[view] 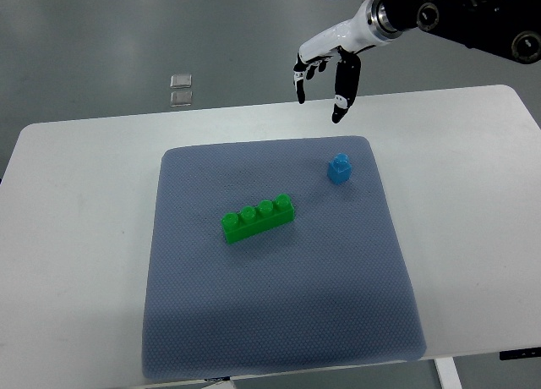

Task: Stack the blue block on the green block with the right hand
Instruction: 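Move the right hand over the small blue block and lower it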

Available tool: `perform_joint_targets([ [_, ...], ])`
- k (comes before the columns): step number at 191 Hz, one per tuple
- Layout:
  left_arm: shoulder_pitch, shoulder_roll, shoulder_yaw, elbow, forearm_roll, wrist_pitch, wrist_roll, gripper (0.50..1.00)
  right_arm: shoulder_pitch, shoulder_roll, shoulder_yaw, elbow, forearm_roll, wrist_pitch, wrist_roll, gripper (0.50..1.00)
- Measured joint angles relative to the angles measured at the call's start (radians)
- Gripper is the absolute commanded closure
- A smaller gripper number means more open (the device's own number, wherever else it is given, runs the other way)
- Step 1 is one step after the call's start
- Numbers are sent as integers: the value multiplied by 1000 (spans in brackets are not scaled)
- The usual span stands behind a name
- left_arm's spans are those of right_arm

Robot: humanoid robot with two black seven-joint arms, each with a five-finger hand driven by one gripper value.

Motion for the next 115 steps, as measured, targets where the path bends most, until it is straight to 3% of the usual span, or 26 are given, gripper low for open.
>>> perform_joint_targets([
  [63, 1, 0, -3, 1, 0, 0, 1, 500, -87, -8, -3, -18, -3, -2, -8, 585],
  [115, 0, 0, 1, 1, 0, 0, 1, 500, -220, 9, 1, -66, -18, -156, -5, 589],
])
